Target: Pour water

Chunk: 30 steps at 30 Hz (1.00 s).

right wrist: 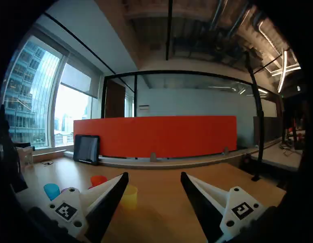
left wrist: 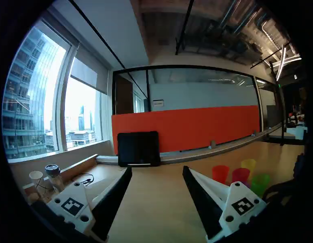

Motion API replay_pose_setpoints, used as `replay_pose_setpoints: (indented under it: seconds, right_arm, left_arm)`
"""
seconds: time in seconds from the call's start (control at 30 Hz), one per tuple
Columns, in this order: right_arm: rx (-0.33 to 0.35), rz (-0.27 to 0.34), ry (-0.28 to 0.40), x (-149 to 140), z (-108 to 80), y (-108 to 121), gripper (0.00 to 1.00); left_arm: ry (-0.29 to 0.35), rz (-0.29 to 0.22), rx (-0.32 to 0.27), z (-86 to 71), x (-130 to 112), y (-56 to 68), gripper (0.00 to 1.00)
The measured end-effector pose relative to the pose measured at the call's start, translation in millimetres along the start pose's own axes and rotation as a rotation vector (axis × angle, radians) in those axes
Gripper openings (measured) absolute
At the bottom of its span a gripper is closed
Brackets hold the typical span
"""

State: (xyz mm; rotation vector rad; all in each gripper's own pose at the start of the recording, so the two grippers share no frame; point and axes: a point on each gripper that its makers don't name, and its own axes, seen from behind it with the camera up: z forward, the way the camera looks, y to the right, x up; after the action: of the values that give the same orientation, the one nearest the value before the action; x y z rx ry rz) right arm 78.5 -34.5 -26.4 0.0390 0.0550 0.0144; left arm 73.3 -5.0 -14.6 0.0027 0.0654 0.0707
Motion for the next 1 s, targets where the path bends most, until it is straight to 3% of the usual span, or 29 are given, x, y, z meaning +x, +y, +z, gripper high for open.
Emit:
replay_pose_setpoints:
  seconds: [0.57, 1.0]
  right_arm:
    - [-0.006, -0.027, -0.011, 9.9, 1.4, -8.8, 1.00]
    - [0.013, -0.049, -0.026, 9.8, 6.0, -24.1, 1.00]
  left_arm:
    - [0.013, 0.013, 0.055, 1.6, -25.8, -5.8, 0.93]
    - [-0.010, -0.003, 0.051, 5.4, -48.8, -0.3, 0.93]
